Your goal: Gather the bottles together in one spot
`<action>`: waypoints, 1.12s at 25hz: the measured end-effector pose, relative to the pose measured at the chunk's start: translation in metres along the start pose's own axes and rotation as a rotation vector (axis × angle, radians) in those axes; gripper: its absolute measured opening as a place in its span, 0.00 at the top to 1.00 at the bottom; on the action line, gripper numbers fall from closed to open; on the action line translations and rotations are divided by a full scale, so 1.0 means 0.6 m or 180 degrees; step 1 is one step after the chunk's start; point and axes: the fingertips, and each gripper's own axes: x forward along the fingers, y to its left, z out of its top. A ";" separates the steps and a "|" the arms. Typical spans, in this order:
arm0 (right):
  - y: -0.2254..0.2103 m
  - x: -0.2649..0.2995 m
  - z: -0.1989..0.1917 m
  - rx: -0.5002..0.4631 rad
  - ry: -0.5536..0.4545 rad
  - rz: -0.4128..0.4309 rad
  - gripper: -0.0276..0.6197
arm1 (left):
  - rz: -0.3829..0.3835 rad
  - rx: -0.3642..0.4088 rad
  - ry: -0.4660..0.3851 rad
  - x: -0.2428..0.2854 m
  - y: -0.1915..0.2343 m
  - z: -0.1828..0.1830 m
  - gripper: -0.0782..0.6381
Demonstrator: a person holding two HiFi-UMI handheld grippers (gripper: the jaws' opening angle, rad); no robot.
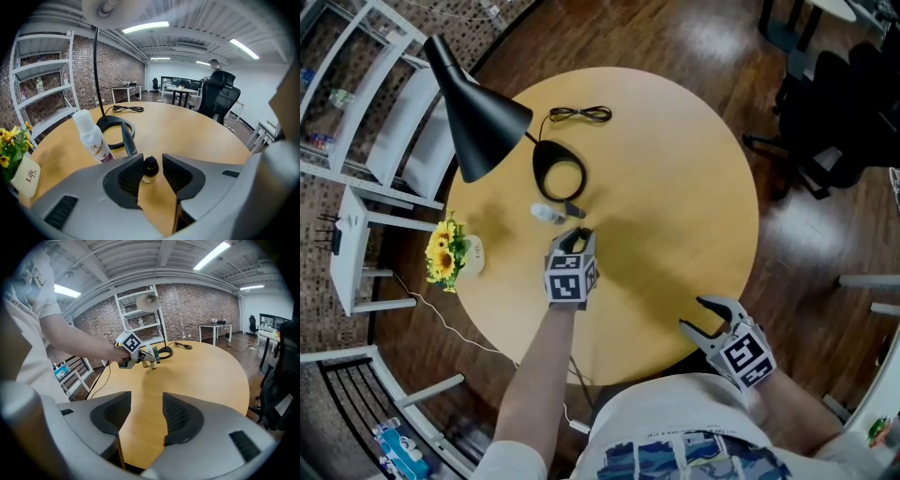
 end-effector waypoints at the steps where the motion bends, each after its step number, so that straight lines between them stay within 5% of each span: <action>1: 0.003 0.000 0.000 -0.0001 0.0000 -0.0001 0.59 | -0.0010 -0.0004 -0.0019 -0.004 0.000 0.001 0.71; 9: 0.043 -0.003 0.003 -0.0082 -0.0072 0.0069 0.59 | 0.0034 0.0073 -0.0357 -0.097 -0.014 0.025 0.69; 13: 0.079 0.002 0.007 -0.0113 -0.0123 0.0125 0.59 | -0.0013 -0.0127 -0.0582 -0.199 -0.033 0.018 0.69; 23: 0.183 0.027 -0.016 -0.0321 -0.0085 0.0304 0.59 | 0.0125 -0.0832 -0.0622 -0.442 -0.054 -0.172 0.69; 28: 0.258 -0.006 -0.010 -0.0460 -0.0256 0.0017 0.59 | -0.0050 -0.0956 -0.0797 -0.541 -0.068 -0.256 0.69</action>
